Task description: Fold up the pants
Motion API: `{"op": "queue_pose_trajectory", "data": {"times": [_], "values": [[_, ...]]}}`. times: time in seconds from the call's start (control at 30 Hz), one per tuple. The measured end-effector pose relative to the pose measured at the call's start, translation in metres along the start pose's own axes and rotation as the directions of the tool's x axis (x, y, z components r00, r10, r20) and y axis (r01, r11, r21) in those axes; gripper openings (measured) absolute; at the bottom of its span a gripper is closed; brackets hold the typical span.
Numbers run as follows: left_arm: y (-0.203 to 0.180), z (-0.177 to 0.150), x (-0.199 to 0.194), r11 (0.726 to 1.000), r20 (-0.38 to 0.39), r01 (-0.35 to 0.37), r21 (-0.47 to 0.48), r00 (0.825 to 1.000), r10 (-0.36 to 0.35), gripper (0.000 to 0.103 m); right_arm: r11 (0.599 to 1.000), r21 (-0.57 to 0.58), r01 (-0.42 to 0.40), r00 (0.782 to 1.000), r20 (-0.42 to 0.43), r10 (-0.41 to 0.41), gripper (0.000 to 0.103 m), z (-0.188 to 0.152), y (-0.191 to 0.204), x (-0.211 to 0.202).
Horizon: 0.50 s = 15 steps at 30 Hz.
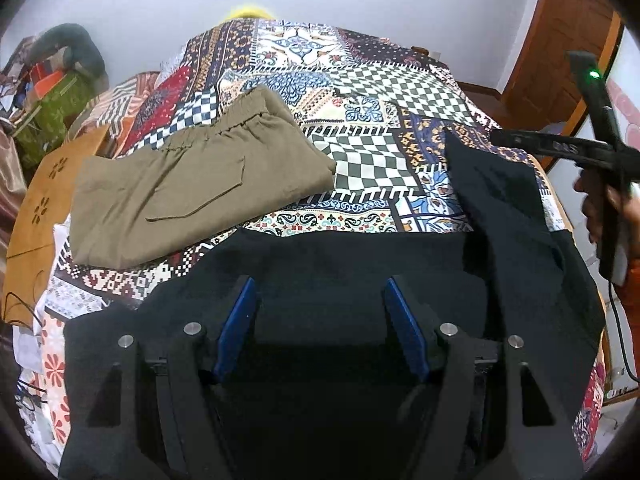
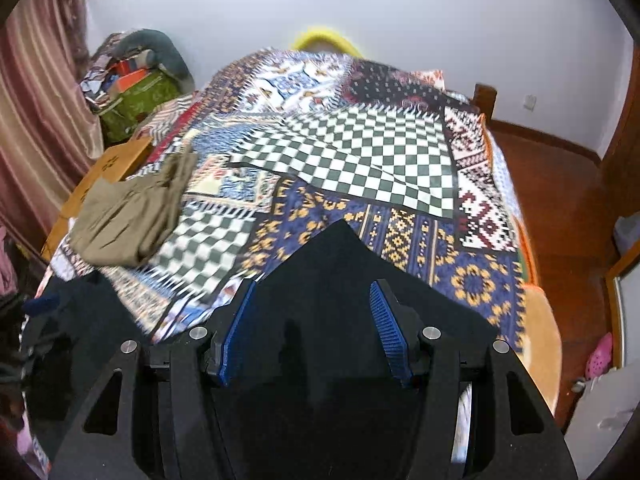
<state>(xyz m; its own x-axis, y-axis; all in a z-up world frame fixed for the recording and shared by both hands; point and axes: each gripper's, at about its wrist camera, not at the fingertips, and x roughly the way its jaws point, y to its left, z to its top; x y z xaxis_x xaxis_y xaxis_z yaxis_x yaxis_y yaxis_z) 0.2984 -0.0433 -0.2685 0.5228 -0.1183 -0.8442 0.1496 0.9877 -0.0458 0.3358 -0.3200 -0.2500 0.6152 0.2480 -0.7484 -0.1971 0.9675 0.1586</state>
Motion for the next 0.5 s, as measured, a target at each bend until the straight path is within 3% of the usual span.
{"op": "queue_pose_trajectory", "data": {"times": [0.3,0.43,0.5], "values": [[0.005,0.003,0.025,0.999,-0.037,0.009,-0.043,0.999,-0.011,0.072,1.000,0.015,-0.013,0.996,-0.086,0.014,0.054,0.027,-0.010,0.066],[0.006,0.001,0.030,0.998,-0.052,0.011,-0.056,0.999,-0.014,0.074,1.000,0.012,-0.024,0.988,-0.152,0.025,0.054,0.027,-0.011,0.091],[0.006,0.001,0.031,0.998,-0.054,0.009,-0.057,0.998,-0.013,0.074,1.000,-0.009,-0.025,0.989,-0.146,0.023,0.054,0.025,-0.011,0.095]]}}
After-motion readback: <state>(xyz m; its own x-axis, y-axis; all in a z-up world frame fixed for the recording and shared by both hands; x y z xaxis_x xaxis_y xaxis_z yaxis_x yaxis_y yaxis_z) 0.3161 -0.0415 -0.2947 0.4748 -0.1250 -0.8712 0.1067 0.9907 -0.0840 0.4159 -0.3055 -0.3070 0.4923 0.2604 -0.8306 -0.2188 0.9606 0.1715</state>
